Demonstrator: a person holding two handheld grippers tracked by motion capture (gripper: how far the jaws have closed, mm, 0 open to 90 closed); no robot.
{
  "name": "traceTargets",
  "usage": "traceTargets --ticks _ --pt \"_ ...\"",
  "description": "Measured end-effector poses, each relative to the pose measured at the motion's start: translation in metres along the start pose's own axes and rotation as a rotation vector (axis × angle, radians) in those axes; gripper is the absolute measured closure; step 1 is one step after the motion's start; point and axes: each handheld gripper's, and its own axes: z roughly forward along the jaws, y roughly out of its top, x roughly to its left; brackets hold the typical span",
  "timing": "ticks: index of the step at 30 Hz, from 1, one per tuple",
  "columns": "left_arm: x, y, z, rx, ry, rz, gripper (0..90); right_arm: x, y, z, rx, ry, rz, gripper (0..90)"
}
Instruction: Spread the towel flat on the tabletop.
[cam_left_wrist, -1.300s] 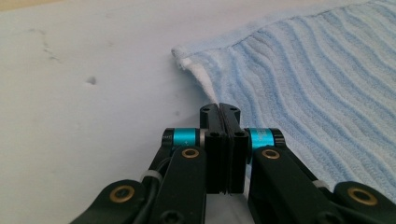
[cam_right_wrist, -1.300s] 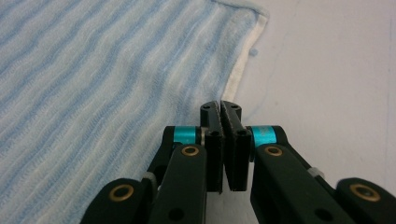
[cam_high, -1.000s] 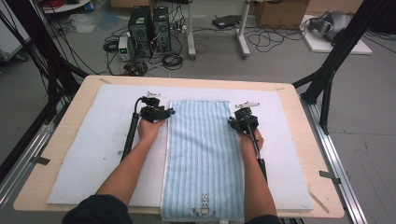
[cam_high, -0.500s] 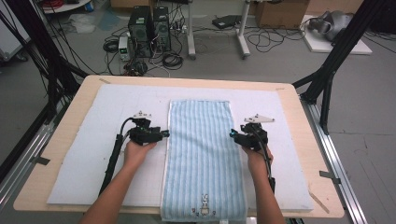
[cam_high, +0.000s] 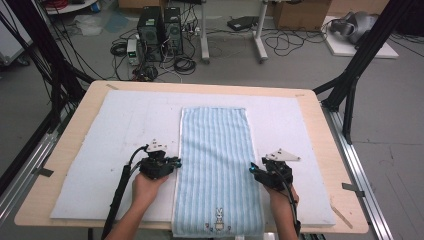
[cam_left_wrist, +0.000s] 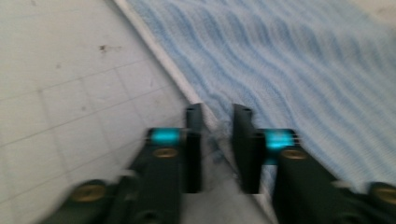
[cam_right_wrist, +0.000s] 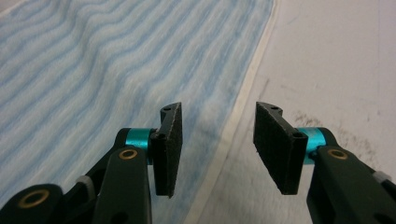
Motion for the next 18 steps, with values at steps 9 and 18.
traceTargets --ticks 9,18 --pt "0.014 -0.008 -0.012 -0.041 -0.024 -0.085 61.6 0.019 -0.004 -0.004 0.051 0.026 -0.032 57.6" --pt "0.001 -0.017 -0.016 -0.027 -0.119 -0.074 54.3 0.02 -0.01 -0.005 0.086 0.021 -0.057 86.3"
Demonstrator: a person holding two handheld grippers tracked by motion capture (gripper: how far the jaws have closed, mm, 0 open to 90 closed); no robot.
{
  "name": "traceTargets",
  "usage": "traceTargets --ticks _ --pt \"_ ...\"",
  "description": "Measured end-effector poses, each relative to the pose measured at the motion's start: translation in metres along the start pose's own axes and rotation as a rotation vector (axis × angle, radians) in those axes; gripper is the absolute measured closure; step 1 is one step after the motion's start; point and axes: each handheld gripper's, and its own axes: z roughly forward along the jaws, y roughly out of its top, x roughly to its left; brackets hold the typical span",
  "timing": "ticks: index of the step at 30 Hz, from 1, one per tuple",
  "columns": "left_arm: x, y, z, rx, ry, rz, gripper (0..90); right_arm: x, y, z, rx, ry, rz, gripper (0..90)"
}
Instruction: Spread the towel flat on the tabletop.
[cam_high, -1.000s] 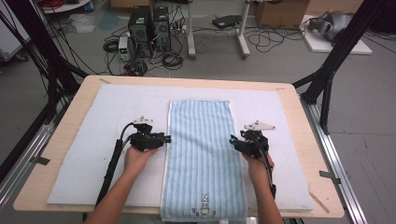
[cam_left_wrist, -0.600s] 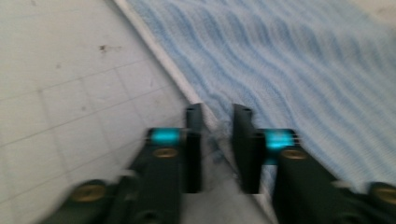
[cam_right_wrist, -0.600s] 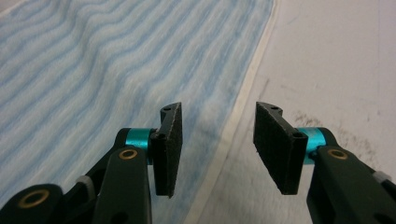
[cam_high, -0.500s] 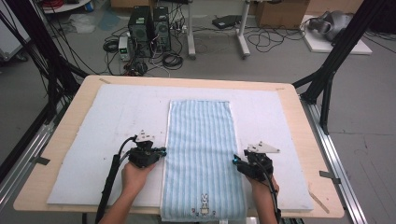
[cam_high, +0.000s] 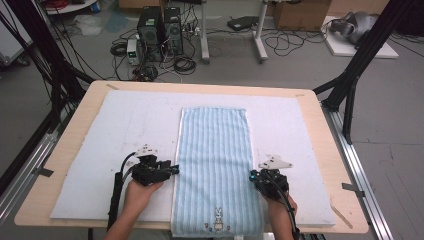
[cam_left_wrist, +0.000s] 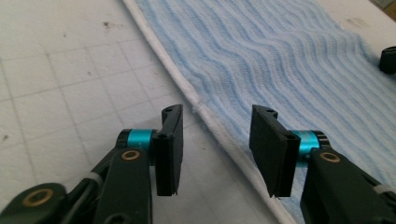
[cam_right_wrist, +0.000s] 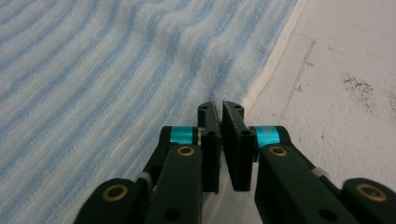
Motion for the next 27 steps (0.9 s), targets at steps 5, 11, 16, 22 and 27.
traceTargets --ticks 5,11,16,22,27 --pt "-0.017 -0.013 -0.003 -0.002 -0.02 0.066 50.9 0.002 -0.004 -0.006 -0.032 -0.021 0.013 60.9" --pt "-0.036 -0.02 -0.003 0.025 0.064 0.209 85.4 0.001 -0.007 -0.008 -0.05 -0.021 0.018 56.1" --pt "-0.027 -0.019 -0.01 0.035 0.043 0.182 87.5 0.005 -0.011 -0.013 -0.053 -0.011 0.011 54.5" --pt "-0.019 -0.02 -0.014 0.031 0.018 0.151 86.4 0.015 -0.021 -0.017 -0.025 0.039 0.037 57.5" --pt "-0.017 -0.02 -0.016 0.003 0.001 0.113 56.6 0.017 -0.022 -0.02 -0.013 0.077 0.016 86.8"
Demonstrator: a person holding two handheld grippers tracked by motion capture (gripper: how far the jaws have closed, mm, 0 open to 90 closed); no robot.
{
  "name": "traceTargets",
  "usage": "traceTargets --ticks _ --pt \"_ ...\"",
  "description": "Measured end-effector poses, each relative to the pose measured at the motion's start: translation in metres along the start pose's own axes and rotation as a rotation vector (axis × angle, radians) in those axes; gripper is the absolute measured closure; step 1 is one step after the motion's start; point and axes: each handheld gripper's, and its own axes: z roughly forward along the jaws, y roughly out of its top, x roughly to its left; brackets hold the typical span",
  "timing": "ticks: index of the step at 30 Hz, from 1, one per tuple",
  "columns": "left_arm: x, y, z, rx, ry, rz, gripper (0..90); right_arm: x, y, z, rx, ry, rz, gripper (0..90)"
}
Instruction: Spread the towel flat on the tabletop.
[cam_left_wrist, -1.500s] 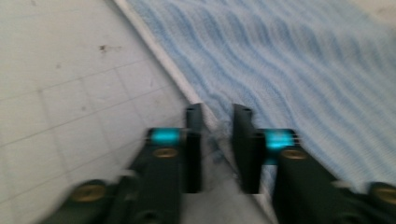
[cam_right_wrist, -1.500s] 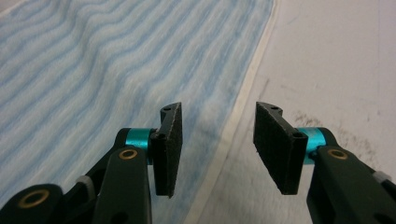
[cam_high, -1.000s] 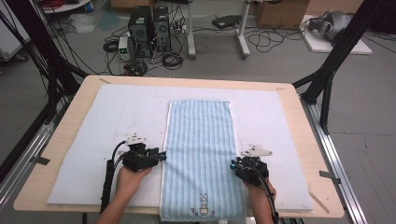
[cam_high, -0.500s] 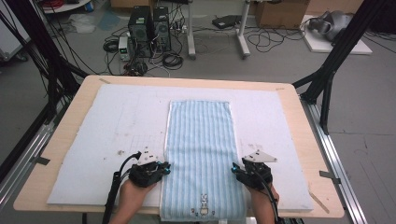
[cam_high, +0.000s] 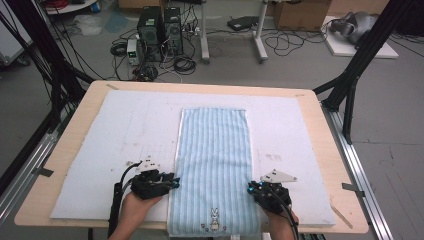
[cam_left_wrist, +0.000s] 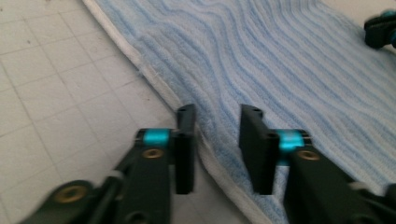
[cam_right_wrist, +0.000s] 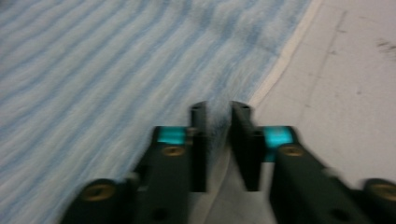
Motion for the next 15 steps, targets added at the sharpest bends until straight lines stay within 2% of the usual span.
traceTargets --ticks 4,5,7,9,13,15 --pt "0.007 -0.001 -0.008 -0.067 -0.001 -0.007 48.5 0.005 -0.003 -0.005 0.01 -0.038 -0.027 86.3" --pt "0.009 0.0 -0.01 -0.091 -0.005 -0.01 46.5 0.005 -0.004 -0.007 0.008 -0.044 -0.029 82.5" --pt "0.012 0.002 -0.015 -0.139 0.002 -0.01 40.8 0.002 -0.004 -0.008 -0.017 -0.048 -0.032 66.7" --pt "0.016 0.006 -0.019 -0.197 0.003 -0.008 35.3 -0.002 0.0 -0.01 -0.069 -0.05 -0.012 50.9" --pt "0.024 0.015 -0.025 -0.275 0.044 0.002 19.8 -0.016 0.01 -0.01 -0.151 -0.039 -0.013 32.0" --pt "0.028 0.017 -0.029 -0.322 0.006 0.006 20.0 -0.022 0.015 -0.012 -0.169 -0.029 -0.01 22.4"
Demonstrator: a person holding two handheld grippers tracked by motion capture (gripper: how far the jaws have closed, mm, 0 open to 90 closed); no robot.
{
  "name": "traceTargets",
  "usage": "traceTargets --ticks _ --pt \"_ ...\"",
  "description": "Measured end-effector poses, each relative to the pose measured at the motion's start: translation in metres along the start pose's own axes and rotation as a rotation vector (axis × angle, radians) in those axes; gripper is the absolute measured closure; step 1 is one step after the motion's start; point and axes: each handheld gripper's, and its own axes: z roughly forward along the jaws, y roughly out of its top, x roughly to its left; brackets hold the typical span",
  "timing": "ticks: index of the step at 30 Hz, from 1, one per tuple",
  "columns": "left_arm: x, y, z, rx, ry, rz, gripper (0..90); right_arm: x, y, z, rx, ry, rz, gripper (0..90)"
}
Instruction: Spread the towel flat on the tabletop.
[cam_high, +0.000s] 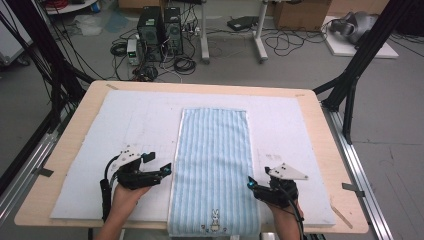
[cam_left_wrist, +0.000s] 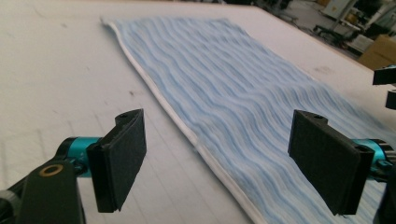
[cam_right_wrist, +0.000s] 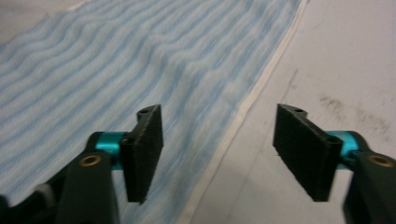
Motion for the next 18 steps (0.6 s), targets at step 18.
traceTargets --ticks 18 --pt "0.019 0.016 0.0 -0.034 -0.002 0.036 19.2 -0.03 0.025 0.0 -0.061 0.08 -0.007 11.3"
